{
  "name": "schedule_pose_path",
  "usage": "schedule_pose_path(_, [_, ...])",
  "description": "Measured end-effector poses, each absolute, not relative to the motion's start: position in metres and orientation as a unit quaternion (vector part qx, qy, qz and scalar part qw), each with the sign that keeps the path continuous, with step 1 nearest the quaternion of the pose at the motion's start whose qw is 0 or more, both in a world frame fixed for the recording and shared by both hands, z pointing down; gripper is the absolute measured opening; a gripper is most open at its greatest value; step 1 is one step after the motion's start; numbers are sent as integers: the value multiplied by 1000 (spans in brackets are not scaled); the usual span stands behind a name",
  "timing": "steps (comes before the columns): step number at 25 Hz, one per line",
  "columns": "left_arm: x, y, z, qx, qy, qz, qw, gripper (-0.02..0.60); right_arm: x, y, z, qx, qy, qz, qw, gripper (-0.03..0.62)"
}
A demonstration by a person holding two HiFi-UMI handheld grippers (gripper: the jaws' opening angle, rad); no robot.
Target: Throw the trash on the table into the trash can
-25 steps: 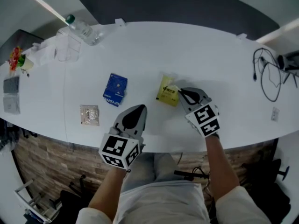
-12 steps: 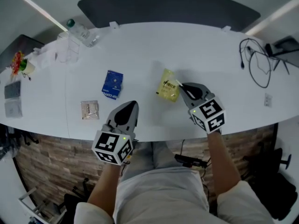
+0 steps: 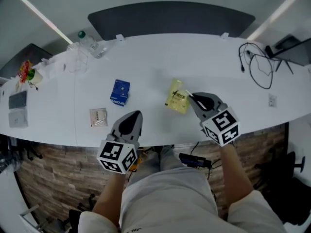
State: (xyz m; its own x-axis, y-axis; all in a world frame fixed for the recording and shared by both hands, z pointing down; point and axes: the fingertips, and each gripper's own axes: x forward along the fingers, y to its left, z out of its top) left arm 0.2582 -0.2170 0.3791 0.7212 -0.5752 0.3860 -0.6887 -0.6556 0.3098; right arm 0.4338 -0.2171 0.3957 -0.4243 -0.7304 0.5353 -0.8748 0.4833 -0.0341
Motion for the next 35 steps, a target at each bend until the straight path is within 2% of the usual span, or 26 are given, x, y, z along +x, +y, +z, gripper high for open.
schedule_pose_path(23, [217,-194,344,897,-382,98,199,2,406,-193,345,471,-850,105,211,40])
schedule_pose_path(35, [150,-171,338,862,-456,77,207,1,320,-201,368,395,-893,115,181,40])
